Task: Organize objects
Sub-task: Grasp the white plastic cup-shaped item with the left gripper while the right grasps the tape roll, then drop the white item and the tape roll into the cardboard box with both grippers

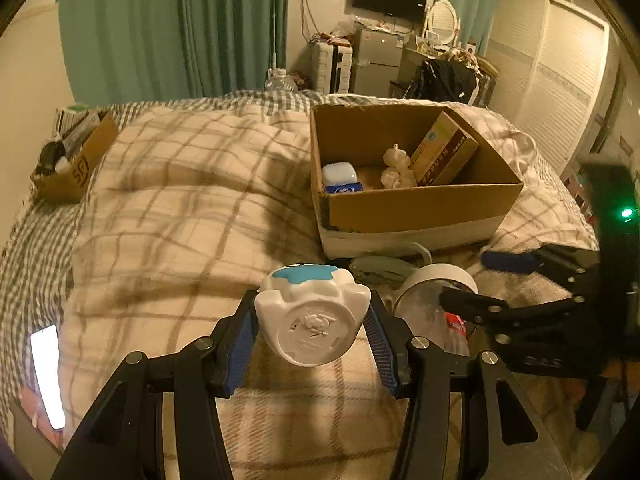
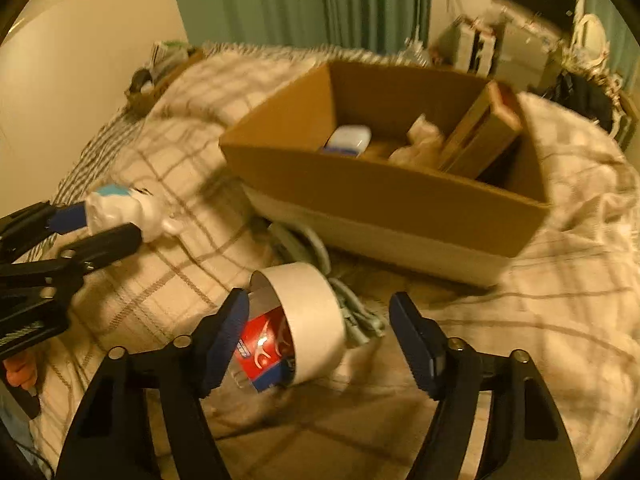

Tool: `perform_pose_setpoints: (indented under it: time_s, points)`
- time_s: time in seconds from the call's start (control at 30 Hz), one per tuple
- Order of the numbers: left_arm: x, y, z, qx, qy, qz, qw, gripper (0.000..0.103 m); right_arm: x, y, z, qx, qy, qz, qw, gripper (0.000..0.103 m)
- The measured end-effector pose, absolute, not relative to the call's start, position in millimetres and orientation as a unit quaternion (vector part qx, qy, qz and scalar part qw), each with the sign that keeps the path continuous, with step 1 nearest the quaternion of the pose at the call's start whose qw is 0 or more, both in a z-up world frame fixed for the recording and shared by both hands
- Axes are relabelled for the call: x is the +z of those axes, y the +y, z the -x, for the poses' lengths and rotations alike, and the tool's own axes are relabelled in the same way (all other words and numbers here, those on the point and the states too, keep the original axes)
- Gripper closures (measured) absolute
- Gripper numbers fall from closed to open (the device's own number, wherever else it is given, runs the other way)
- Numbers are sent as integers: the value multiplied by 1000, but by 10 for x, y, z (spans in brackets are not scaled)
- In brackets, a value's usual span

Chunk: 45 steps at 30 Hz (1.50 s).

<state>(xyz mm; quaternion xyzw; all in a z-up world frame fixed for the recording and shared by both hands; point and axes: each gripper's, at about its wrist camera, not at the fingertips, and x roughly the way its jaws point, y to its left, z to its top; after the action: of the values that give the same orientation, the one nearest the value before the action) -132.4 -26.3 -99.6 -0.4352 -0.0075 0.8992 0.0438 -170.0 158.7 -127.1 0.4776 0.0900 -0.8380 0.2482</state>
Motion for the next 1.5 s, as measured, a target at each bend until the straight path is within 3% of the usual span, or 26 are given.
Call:
perform_pose_setpoints:
  time_s: [0.07,0.13,0.3,0.6,0.8,1.17,1.5]
  points:
    - [-1014,-293,1306,898,-11,438,41,50,-1316,1517,1699,-829,94,-485,261,55]
    - [-1025,-304,1297,897,-17,440,44,50,-1299,1473,1651,-829,100,-481,266,65]
    - [-988,-284,1240,898,-17,437,48,50,-1189,1433,1515,-838,116,-464,265,68]
    - [-819,-249,1064,903,-15,427,46,50,-757,1741,1415,-852,1,-432,294,71]
    - [-697,-196,957,908,-8,417,42,50,-523,1738,1179,-893,93,-378,226,70]
    - [-477,-30,1007,917,-8,395,53,50,-114,1902,1085,-916,114,-330,200,76]
    - [-108,173,1613,927,4,367,76,50,216,1895,1427,-927,131,-300,185,77]
